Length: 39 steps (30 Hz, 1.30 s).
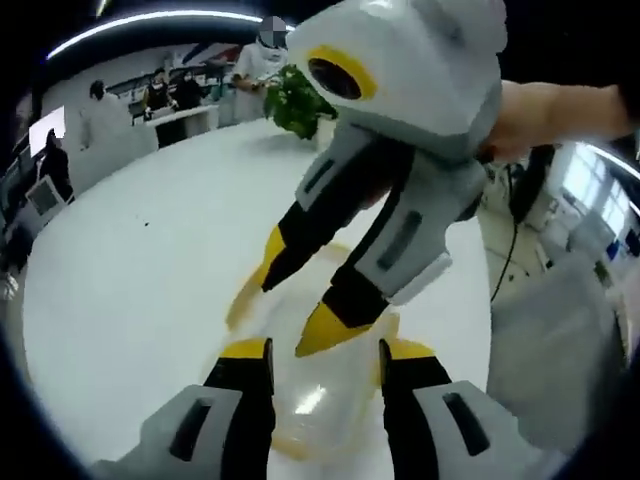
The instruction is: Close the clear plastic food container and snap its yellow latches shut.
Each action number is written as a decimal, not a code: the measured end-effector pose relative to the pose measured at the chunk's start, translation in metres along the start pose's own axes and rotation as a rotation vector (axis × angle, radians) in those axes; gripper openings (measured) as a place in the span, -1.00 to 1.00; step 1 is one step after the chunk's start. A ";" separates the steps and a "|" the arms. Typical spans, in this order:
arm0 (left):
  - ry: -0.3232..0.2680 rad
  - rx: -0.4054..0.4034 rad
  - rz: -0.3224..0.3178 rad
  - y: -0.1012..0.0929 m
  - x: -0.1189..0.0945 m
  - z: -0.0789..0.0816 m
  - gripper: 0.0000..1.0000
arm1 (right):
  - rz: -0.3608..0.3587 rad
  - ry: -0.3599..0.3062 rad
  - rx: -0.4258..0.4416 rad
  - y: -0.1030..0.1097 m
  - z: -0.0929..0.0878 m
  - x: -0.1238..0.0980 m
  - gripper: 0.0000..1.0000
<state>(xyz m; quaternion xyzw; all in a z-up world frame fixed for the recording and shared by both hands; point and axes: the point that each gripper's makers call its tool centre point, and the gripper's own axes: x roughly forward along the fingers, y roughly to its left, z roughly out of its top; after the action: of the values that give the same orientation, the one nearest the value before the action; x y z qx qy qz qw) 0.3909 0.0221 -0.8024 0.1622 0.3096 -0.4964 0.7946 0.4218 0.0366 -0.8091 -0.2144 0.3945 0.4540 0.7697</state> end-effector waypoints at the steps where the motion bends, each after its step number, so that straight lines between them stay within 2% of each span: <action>1: 0.001 0.019 -0.009 -0.006 0.002 0.000 -0.11 | 0.001 -0.002 0.003 0.000 0.000 0.000 -0.40; 2: 0.001 0.033 -0.009 -0.008 0.003 0.000 -0.05 | 0.001 -0.003 0.004 0.000 0.000 0.000 -0.40; 4: 0.022 0.118 0.006 -0.011 0.005 -0.002 0.02 | 0.005 -0.008 0.013 0.000 0.001 0.000 -0.40; 6: 0.045 0.196 0.053 -0.007 0.007 -0.006 0.00 | 0.016 -0.002 0.026 -0.001 0.002 0.000 -0.40; 9: 0.074 0.291 0.072 -0.011 0.009 -0.011 0.02 | 0.057 0.030 0.047 -0.001 0.003 -0.001 -0.38; 11: 0.089 0.335 0.076 -0.011 0.009 -0.013 0.03 | 0.081 0.040 0.010 -0.001 0.003 0.000 -0.42; 16: 0.085 0.319 0.075 -0.010 0.008 -0.012 0.02 | 0.111 0.052 0.009 -0.003 0.006 0.001 -0.53; 18: 0.082 0.318 0.077 -0.010 0.008 -0.012 0.02 | 0.119 0.059 -0.025 -0.002 0.006 0.000 -0.53; 20: 0.080 0.321 0.076 -0.010 0.009 -0.013 0.00 | 0.082 0.074 -0.082 -0.010 0.006 0.000 -0.40; 21: 0.078 0.324 0.072 -0.010 0.008 -0.013 0.00 | 0.097 0.073 -0.114 -0.009 0.008 0.001 -0.36; 24: 0.079 0.327 0.071 -0.010 0.008 -0.013 0.00 | 0.111 0.091 -0.112 -0.011 0.006 0.005 -0.32; 26: 0.079 0.330 0.066 -0.010 0.008 -0.012 0.00 | 0.143 0.112 -0.105 -0.010 0.004 0.010 -0.23; 28: 0.082 0.325 0.056 -0.010 0.006 -0.012 -0.01 | 0.214 0.146 -0.137 -0.008 0.003 0.012 -0.22; 30: 0.075 0.320 0.052 -0.010 0.007 -0.012 -0.01 | 0.246 0.160 -0.140 -0.008 0.004 0.013 -0.22; 39: 0.085 0.294 0.044 -0.008 0.007 -0.012 -0.03 | 0.406 0.336 -0.205 -0.005 -0.001 0.018 -0.22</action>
<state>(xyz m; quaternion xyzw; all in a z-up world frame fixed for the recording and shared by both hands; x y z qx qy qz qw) 0.3819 0.0205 -0.8153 0.3042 0.2633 -0.5116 0.7592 0.4310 0.0430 -0.8244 -0.2798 0.5036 0.5943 0.5612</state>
